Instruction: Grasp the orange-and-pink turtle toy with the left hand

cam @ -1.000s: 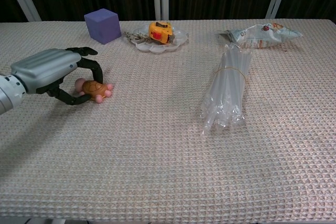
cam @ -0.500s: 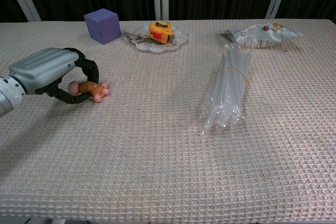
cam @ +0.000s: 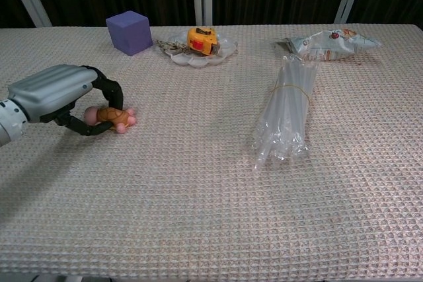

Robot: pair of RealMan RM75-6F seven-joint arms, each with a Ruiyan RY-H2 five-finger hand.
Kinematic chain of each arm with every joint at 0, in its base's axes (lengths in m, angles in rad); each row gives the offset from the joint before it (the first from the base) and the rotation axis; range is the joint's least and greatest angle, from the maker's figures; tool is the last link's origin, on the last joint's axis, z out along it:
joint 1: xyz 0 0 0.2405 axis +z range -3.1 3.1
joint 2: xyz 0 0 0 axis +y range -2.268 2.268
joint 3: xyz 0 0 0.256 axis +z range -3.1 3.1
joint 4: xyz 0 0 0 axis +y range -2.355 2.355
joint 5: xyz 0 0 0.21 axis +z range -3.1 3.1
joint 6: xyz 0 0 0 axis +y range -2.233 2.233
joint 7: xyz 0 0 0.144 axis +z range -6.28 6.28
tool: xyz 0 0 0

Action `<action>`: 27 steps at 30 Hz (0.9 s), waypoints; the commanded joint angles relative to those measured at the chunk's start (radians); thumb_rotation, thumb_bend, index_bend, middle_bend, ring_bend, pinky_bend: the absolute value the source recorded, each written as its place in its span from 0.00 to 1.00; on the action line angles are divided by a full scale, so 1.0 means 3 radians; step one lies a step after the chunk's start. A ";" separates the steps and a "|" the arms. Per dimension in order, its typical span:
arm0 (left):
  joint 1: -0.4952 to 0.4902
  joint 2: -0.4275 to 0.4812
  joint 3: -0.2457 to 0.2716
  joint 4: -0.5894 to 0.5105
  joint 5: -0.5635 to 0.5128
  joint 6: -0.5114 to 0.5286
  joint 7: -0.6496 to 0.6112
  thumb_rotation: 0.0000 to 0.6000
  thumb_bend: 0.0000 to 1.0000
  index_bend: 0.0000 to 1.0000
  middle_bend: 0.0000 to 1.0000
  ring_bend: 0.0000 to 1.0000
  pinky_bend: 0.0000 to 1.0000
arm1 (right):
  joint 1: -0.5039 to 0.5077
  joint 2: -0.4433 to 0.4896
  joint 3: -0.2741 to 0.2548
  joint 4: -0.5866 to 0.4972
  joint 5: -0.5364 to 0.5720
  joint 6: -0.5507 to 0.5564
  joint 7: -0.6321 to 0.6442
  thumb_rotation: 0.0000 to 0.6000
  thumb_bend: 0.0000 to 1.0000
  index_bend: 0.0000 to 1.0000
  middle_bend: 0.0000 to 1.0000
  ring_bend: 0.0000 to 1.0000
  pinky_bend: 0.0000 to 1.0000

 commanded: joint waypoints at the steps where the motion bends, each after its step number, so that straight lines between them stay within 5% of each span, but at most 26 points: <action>1: -0.0017 0.0146 0.0029 -0.0203 -0.0016 -0.0085 0.0012 1.00 0.22 0.20 0.22 0.04 0.09 | -0.0001 -0.0001 -0.0002 0.0000 -0.0003 0.0001 0.0000 1.00 0.14 0.00 0.00 0.00 0.00; 5: -0.0024 0.0237 0.0032 -0.0362 -0.0048 -0.0139 0.0090 1.00 0.19 0.13 0.14 0.00 0.08 | -0.0006 0.0000 0.0000 -0.0005 -0.0004 0.0013 -0.0007 1.00 0.14 0.00 0.00 0.00 0.00; 13: -0.0034 0.0251 -0.0005 -0.0449 -0.0081 -0.0137 0.0150 1.00 0.19 0.17 0.19 0.00 0.08 | 0.0004 -0.0004 -0.0001 -0.0010 -0.0002 -0.0010 -0.0020 1.00 0.14 0.00 0.00 0.00 0.00; 21: -0.0004 0.0038 -0.0047 -0.0207 -0.0147 -0.0091 0.0153 1.00 0.23 0.48 0.45 0.11 0.13 | 0.0002 -0.0003 0.0001 0.0003 0.0004 -0.0011 -0.0004 1.00 0.14 0.00 0.00 0.00 0.00; 27: 0.0026 -0.0085 -0.0074 -0.0016 -0.0051 0.0150 0.0109 1.00 0.33 0.78 0.70 0.36 0.24 | -0.0008 -0.0015 0.0020 0.0018 0.0021 0.0021 0.0000 1.00 0.14 0.00 0.00 0.00 0.00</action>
